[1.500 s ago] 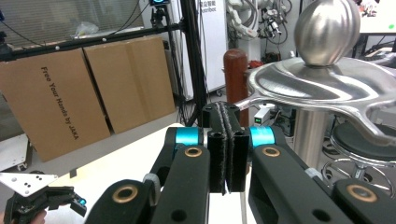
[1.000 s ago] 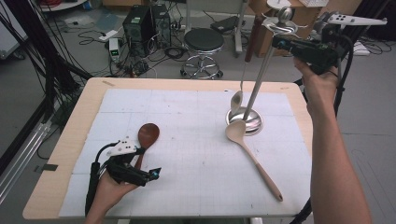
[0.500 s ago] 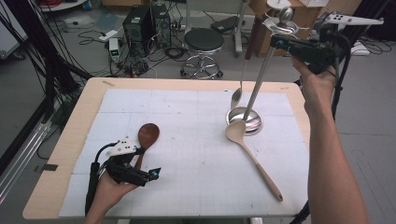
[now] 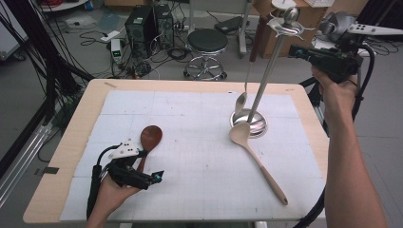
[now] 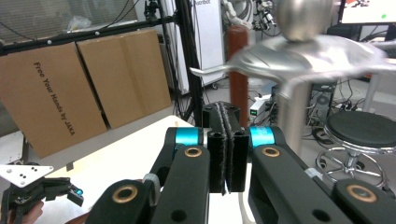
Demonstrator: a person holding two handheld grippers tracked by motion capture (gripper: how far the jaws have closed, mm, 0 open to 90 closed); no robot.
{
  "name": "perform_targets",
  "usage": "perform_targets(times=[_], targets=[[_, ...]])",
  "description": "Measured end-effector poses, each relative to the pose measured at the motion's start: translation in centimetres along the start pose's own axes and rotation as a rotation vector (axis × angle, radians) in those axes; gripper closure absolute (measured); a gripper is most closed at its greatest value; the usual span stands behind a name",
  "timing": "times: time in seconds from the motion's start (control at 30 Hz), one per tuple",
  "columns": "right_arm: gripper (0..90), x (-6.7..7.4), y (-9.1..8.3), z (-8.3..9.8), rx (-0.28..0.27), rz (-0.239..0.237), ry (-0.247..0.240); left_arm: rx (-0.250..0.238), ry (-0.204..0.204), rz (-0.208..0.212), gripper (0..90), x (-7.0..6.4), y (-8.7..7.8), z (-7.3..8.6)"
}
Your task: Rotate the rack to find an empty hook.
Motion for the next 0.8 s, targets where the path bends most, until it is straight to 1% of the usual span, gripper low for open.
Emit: perform_targets(times=[0.03, 0.2, 0.4, 0.47, 0.63, 0.8], targets=[[90.0, -0.1, -0.3, 0.1, -0.003, 0.002, 0.011, 0.000, 0.004, 0.002, 2.6, 0.0, 0.0, 0.0], [89.9, -0.7, -1.7, 0.2, -0.018, 0.015, 0.012, 0.004, 0.006, 0.000, 2.6, 0.0, 0.0, 0.0], [89.9, -1.1, -2.7, -0.1, -0.034, 0.027, 0.015, 0.002, 0.004, -0.004, 2.6, 0.0, 0.0, 0.0], [89.9, -1.2, -2.8, -0.3, -0.045, 0.022, 0.014, 0.000, 0.005, -0.002, 2.6, 0.0, 0.0, 0.0], [89.9, -1.6, -2.7, -0.9, -0.045, 0.022, 0.009, 0.005, 0.007, 0.000, 2.6, -0.1, 0.1, 0.0], [89.9, -1.4, -2.3, -1.0, -0.043, 0.010, 0.003, 0.004, 0.008, 0.002, 2.6, -0.2, 0.0, 0.0]])
Point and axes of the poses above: each handheld gripper's, and its own axes: y roughly forward along the jaws, z roughly out of its underside, x roughly to its left, the point moved 6 cm from there along y, roughly forward along the jaws, and after that the axes turned 13 degrees about -z, right-handed, at the moved point
